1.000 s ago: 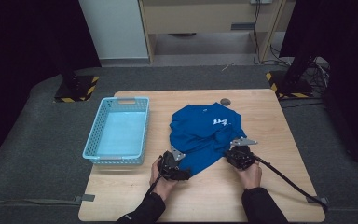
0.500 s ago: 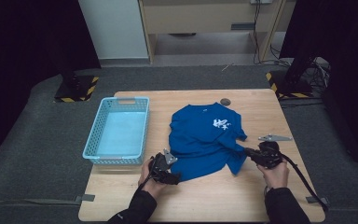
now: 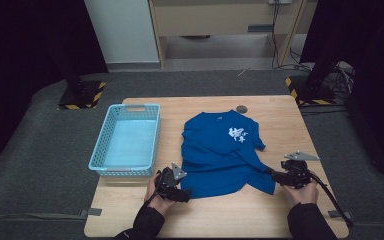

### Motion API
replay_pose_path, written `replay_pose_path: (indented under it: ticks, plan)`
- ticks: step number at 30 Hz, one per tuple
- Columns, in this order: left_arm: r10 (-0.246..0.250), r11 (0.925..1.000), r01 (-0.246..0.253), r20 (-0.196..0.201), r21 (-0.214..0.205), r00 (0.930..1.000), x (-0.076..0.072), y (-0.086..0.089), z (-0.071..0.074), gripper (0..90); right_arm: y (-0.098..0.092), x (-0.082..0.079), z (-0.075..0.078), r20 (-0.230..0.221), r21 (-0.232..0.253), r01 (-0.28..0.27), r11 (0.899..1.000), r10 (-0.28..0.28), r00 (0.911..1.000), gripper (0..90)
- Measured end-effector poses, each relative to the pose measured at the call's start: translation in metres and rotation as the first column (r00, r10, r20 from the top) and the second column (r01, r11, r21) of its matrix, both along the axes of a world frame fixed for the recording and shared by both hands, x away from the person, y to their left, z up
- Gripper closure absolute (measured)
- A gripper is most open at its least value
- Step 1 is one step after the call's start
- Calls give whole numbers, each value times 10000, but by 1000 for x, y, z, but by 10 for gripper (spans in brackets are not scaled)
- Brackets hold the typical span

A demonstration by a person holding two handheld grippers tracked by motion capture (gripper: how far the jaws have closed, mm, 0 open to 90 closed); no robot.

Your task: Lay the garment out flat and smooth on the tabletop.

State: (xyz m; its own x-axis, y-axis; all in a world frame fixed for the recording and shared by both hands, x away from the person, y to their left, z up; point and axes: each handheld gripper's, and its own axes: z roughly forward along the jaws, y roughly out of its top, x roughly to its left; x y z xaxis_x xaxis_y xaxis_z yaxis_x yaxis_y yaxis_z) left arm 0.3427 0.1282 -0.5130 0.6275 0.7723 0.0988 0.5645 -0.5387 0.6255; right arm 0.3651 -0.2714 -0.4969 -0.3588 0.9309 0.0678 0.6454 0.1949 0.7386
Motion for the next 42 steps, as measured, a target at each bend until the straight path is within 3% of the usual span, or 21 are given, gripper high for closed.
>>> replay_pose_path:
  ticks: [4, 9, 14, 16, 19, 22, 29, 36, 42]
  plan:
    - [238, 9996, -239, -102, -138, 9997, 0, 2, -1, 102, 6, -9, -11, -311, -560, -18, 9984, 0, 9995, 223]
    - [330, 9995, -329, -174, 15, 9993, 3, 2, -6, 102, 15, -12, -20, -651, -1000, -140, 9949, 75, 9979, 185]
    - [424, 9991, -424, -254, 20, 9988, 3, 4, -9, 88, 16, -10, -26, -861, -1925, -272, 9809, 107, 9962, 159]
    - [313, 9995, -313, -234, 16, 9992, 2, 5, -10, 86, 16, -11, -26, -876, -1969, -307, 9799, 136, 9961, 145]
    - [135, 9998, -142, -505, -129, 9986, 1, 9, -10, 78, 17, -16, -27, -725, -2133, -447, 9760, 298, 9969, 119]
    - [46, 10000, -51, -617, -77, 9981, -3, 13, -9, 69, 16, -22, -27, -859, -2197, -643, 9734, 463, 9952, 106]
    - [-189, 9993, 207, -603, 300, 9980, -14, 16, -7, 66, -4, -38, -29, -1723, -1342, -1041, 9855, 803, 9818, 62]
    - [-443, 9979, 480, -835, 424, 9955, -30, 13, -6, 58, -16, -59, -27, -2000, -1481, -1466, 9780, 1155, 9730, 52]
    - [-589, 9969, 631, -860, 467, 9945, -48, 9, -6, 46, -16, -70, -23, -2118, -2050, -1682, 9642, 1241, 9694, 47]
